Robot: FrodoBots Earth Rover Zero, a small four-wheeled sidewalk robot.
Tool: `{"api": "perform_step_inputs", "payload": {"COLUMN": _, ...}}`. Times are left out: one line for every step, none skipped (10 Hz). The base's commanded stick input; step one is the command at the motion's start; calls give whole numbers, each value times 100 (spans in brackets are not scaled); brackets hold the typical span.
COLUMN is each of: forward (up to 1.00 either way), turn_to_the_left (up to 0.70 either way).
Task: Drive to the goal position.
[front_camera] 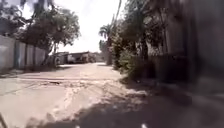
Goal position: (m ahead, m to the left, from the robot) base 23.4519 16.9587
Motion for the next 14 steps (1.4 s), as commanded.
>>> {"api": "perform_step_inputs", "payload": {"forward": 70, "turn_to_the_left": 14}}
{"api": "perform_step_inputs", "payload": {"forward": 70, "turn_to_the_left": 28}}
{"api": "perform_step_inputs", "payload": {"forward": 70, "turn_to_the_left": 33}}
{"api": "perform_step_inputs", "payload": {"forward": 70, "turn_to_the_left": 15}}
{"api": "perform_step_inputs", "payload": {"forward": 70, "turn_to_the_left": 2}}
{"api": "perform_step_inputs", "payload": {"forward": 70, "turn_to_the_left": 0}}
{"api": "perform_step_inputs", "payload": {"forward": 70, "turn_to_the_left": 0}}
{"api": "perform_step_inputs", "payload": {"forward": 70, "turn_to_the_left": 0}}
{"api": "perform_step_inputs", "payload": {"forward": 70, "turn_to_the_left": 0}}
{"api": "perform_step_inputs", "payload": {"forward": 70, "turn_to_the_left": 0}}
{"api": "perform_step_inputs", "payload": {"forward": 70, "turn_to_the_left": 0}}
{"api": "perform_step_inputs", "payload": {"forward": 70, "turn_to_the_left": 0}}
{"api": "perform_step_inputs", "payload": {"forward": 70, "turn_to_the_left": 0}}
{"api": "perform_step_inputs", "payload": {"forward": 70, "turn_to_the_left": 0}}
